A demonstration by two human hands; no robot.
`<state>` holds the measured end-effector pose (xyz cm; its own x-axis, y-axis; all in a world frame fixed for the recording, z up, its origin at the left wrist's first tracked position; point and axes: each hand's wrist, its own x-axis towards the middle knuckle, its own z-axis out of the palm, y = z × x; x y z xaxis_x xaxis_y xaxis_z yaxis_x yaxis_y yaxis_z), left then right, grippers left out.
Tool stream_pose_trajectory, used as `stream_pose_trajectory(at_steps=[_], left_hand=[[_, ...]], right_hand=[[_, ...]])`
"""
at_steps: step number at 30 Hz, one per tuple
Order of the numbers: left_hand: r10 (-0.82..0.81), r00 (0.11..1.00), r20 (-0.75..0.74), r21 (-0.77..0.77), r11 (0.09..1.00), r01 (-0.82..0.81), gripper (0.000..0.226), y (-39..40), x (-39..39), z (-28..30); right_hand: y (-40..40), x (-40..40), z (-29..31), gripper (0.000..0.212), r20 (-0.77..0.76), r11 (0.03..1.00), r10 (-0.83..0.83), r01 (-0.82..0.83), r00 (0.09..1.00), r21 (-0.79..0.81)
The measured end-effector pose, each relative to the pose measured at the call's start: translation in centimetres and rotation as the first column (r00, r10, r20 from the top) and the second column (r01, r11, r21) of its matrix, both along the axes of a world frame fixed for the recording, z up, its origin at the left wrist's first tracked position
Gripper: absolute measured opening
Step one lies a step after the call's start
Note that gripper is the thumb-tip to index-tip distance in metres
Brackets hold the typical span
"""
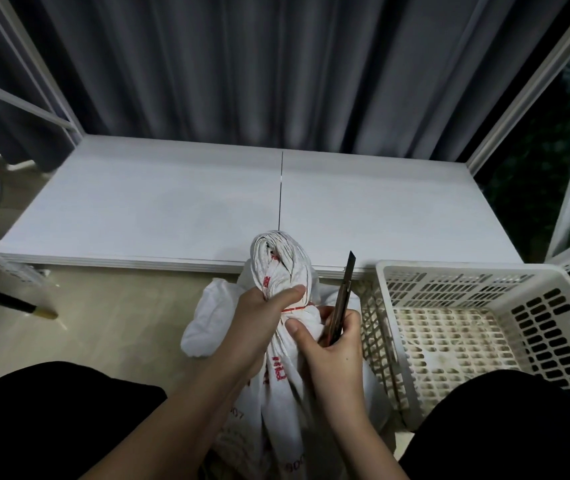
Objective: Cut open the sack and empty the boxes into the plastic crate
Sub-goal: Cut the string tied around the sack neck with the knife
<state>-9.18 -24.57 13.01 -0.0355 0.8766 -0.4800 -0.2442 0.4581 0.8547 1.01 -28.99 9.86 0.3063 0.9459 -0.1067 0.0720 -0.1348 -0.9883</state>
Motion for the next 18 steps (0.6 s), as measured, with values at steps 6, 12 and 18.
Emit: stream_pose_trajectory(at_steps=[6, 12, 18], left_hand=[[0.101, 0.969, 0.225, -0.146, 0.987, -0.069, 0.027, -0.11, 0.20, 0.15], [0.112, 0.976, 0.189, -0.072, 0.992, -0.100, 0.025, -0.04, 0.55, 0.26], [0.130, 0.980, 0.150, -0.098, 0.988, -0.116, 0.017, -0.12, 0.47, 0.06]], right_hand=[[-0.30, -0.70, -0.55, 0.046, -0.132, 1.000, 0.012, -0.015, 0.991, -0.021], [0.43, -0.28, -0.16, 0.038, -0.353, 0.996, 0.001, -0.032, 0.936, -0.081], [0.61, 0.03, 0.14, 0.029, -0.223, 0.993, 0.046, -0.070, 0.974, -0.099]])
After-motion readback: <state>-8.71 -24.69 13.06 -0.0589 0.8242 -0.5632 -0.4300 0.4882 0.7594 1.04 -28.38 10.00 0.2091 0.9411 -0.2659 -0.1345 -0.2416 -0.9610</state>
